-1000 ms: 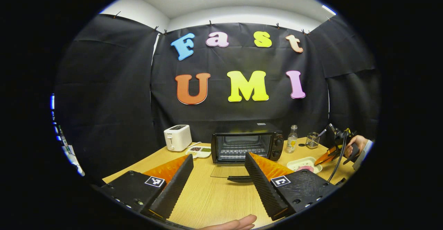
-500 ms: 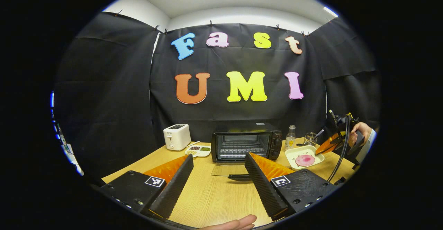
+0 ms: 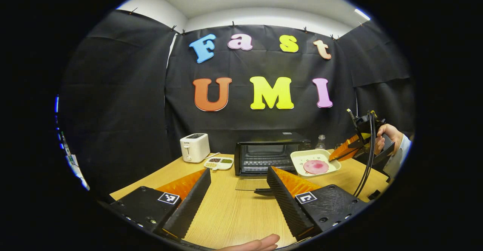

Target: Open the electric oven with the left hand, put the food in, and close the electric oven.

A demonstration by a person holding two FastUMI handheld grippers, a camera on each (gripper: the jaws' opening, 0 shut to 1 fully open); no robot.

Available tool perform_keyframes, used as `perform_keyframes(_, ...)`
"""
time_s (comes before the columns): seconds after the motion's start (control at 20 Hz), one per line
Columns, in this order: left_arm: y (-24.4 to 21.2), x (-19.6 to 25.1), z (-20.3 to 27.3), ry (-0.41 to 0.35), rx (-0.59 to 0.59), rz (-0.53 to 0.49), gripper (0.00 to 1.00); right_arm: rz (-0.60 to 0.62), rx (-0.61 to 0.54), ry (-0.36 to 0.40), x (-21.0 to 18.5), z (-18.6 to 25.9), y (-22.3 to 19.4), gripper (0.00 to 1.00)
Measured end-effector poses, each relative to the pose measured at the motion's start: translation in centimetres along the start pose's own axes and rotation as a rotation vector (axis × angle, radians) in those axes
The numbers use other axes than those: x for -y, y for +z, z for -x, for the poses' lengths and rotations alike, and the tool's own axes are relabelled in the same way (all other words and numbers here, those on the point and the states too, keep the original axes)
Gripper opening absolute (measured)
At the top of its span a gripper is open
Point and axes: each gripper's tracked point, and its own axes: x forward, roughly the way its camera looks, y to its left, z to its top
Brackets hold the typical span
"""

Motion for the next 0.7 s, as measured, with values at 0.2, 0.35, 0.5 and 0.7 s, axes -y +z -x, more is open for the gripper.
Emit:
perform_keyframes(0.2,-0.5,-0.4,-1.0,-0.028,-0.018,0.026,0.95,0.045,-0.046,-0.018,-1.0,-3.6,-0.5,0.04)
perform_keyframes(0.35,0.2,-0.8,-2.1,-0.023,0.003,0.018,0.95,0.025,-0.047,-0.019,-2.4,-6.0,-0.5,0.04)
perform_keyframes(0.5,0.5,-1.1,-3.4,-0.022,0.019,0.004,0.95,0.005,-0.005,-0.043,-2.9,-8.7,0.6,0.01)
perform_keyframes(0.7,0.1,-1.7,-5.4,0.001,0.011,-0.001,0.96,-0.088,0.091,-0.026,-4.3,-12.0,3.0,0.01)
